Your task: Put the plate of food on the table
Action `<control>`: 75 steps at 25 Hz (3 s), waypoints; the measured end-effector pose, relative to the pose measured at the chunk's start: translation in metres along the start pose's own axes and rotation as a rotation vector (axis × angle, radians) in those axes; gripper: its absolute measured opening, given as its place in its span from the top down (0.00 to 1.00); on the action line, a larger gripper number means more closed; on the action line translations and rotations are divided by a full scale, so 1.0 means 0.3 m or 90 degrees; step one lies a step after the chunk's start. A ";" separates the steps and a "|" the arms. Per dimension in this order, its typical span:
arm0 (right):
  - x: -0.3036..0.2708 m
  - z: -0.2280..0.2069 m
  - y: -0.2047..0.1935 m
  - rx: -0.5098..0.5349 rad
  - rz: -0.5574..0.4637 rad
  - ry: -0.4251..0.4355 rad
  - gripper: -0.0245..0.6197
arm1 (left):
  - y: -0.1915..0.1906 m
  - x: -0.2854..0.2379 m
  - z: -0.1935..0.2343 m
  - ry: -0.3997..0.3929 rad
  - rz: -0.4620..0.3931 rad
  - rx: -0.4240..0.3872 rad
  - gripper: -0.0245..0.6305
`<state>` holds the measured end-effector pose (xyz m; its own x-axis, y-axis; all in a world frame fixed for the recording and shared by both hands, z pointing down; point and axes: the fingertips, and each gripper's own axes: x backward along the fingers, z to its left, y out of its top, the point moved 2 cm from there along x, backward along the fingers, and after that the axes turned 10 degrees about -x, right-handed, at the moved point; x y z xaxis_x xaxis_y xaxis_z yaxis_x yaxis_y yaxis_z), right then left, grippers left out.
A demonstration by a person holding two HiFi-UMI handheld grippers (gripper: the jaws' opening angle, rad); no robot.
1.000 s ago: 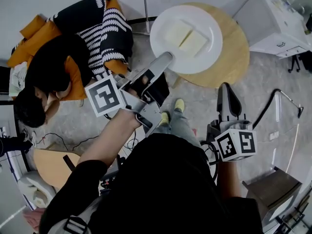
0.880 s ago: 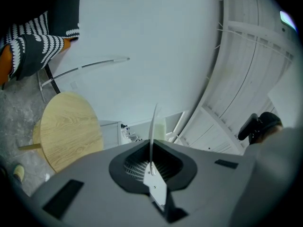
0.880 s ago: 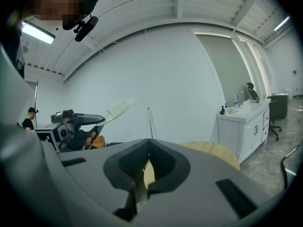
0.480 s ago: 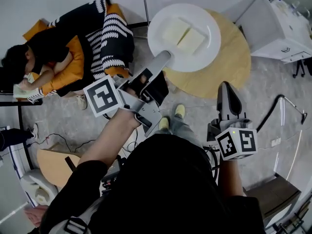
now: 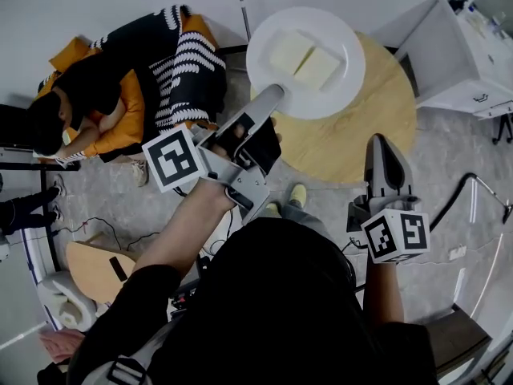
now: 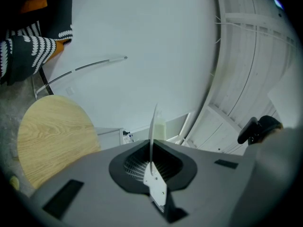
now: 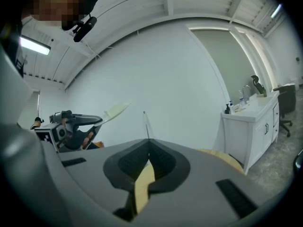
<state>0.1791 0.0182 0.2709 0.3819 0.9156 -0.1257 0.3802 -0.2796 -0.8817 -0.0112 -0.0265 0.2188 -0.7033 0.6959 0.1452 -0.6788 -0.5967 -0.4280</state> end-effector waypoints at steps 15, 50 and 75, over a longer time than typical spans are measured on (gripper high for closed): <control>-0.122 -0.072 0.024 -0.024 0.018 -0.010 0.95 | 0.045 -0.113 0.064 0.012 0.019 0.017 0.94; -0.416 0.002 0.058 0.004 0.008 -0.091 0.95 | 0.250 -0.272 0.260 -0.046 0.117 0.069 0.94; -0.422 -0.317 0.064 -0.047 0.051 -0.122 0.95 | 0.025 -0.496 0.458 0.062 0.198 0.055 0.94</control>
<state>0.2182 -0.1304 0.3132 0.2486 0.9261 -0.2838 0.4186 -0.3670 -0.8307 0.0594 -0.1896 0.3166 -0.8591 0.5072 -0.0677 -0.4528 -0.8152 -0.3612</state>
